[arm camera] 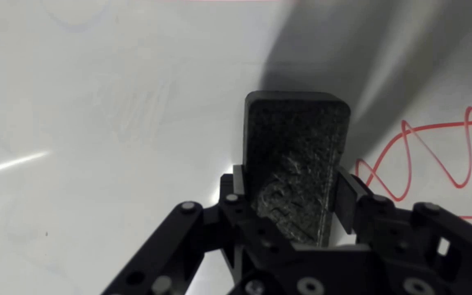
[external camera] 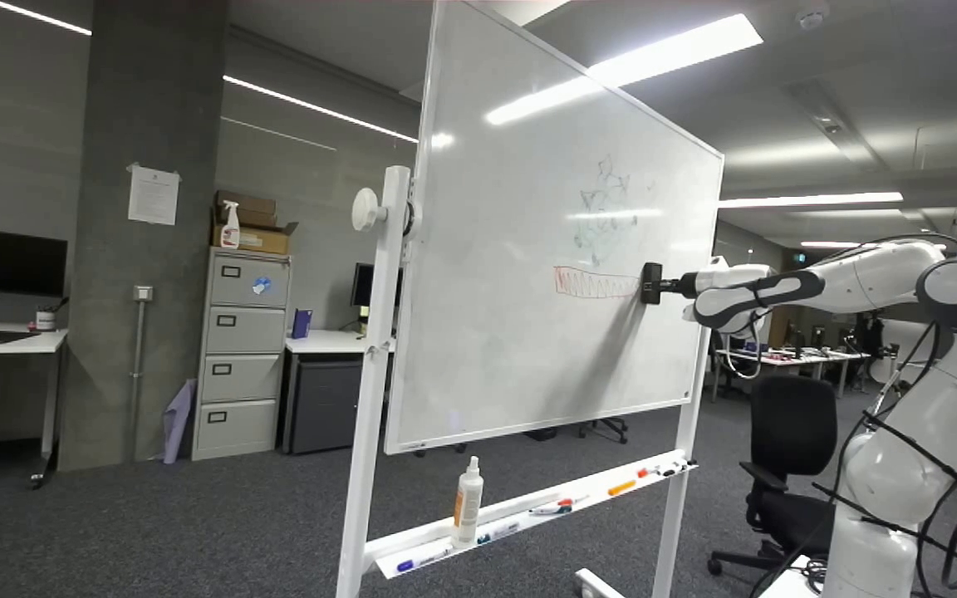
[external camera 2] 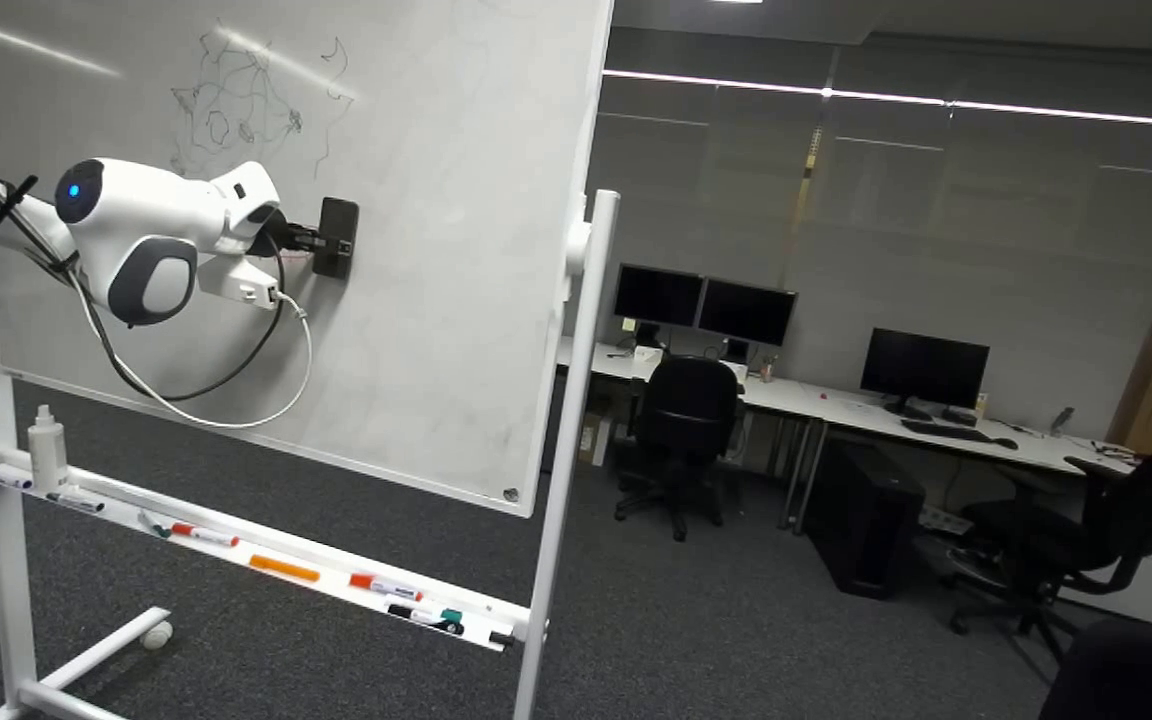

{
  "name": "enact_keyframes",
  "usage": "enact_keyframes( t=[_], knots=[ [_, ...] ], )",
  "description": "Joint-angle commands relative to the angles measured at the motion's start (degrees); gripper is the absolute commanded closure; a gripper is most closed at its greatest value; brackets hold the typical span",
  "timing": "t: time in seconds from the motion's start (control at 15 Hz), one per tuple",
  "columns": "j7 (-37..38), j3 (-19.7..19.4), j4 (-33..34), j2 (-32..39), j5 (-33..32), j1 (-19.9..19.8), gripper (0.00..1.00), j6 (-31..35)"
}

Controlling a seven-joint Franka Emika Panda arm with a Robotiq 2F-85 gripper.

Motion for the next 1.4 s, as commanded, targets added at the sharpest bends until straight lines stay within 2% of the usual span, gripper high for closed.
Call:
enact_keyframes(
  t=[0.0,0.33,1.0,1.33],
  knots=[
    [-0.4,0.1,2.6,2.1,-1.4,3.7,0.70,0.0],
    [-1.8,3.5,0.7,2.1,-3.0,4.9,0.70,0.1],
    [-5.1,16.2,-2.6,2.1,-3.1,2.9,0.70,0.1],
    [-6.1,19.7,-2.0,3.2,-3.2,2.4,0.70,0.0]
  ],
)
